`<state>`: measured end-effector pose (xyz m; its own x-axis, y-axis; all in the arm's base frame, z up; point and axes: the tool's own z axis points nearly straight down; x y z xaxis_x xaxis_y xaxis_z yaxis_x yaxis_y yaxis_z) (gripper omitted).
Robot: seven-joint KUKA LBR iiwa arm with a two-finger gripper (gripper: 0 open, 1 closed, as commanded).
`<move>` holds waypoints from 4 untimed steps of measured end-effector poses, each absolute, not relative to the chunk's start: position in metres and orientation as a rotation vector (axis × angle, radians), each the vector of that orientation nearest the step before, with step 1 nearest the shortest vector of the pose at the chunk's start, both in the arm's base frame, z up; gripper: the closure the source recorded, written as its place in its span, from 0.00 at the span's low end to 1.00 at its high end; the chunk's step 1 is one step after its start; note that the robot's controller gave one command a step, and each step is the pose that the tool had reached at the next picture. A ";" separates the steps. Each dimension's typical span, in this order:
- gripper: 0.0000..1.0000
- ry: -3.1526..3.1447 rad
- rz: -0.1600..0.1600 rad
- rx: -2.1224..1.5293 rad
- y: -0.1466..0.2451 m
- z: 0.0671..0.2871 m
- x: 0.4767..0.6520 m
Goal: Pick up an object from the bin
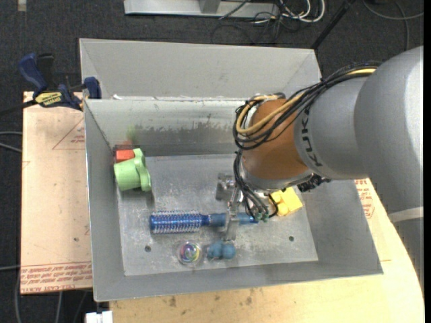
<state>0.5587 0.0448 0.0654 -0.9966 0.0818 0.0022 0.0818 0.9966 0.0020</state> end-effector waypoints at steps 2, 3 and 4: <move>0.00 -3.105 -0.002 -0.469 0.049 0.099 0.545; 0.00 -3.106 0.000 -0.453 0.049 0.068 0.539; 0.00 -3.107 0.000 -0.453 0.049 0.068 0.540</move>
Offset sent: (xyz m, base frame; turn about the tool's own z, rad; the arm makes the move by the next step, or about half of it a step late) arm -0.0089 0.0041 0.0346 0.0709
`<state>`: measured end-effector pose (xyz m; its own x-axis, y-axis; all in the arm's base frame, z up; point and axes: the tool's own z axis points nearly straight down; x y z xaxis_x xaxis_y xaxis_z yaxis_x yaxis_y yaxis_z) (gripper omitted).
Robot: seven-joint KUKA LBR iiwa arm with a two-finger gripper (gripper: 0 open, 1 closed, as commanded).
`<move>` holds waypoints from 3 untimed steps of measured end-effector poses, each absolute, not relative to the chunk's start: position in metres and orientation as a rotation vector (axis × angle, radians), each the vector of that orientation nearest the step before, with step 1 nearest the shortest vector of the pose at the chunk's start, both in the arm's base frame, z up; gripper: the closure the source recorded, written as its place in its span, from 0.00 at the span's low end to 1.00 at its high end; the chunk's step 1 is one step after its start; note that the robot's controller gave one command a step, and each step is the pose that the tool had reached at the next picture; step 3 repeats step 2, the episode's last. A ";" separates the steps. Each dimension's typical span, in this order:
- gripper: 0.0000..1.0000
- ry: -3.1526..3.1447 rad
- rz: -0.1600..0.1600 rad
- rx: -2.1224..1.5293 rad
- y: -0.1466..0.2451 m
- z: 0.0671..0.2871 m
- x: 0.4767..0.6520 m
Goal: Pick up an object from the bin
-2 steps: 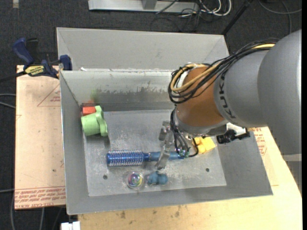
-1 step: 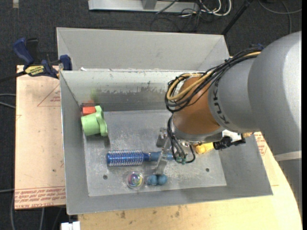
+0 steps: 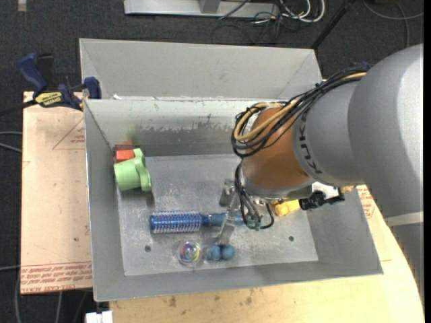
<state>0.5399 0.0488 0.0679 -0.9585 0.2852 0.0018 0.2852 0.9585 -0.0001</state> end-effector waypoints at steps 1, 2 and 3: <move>1.00 -3.108 -0.001 -0.453 0.049 0.069 0.540; 1.00 -3.118 -0.005 -0.449 0.050 0.180 0.542; 1.00 -3.118 -0.005 -0.449 0.050 0.180 0.542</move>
Offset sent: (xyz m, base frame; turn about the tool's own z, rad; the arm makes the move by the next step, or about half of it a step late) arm 0.0000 0.0000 0.0000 0.0000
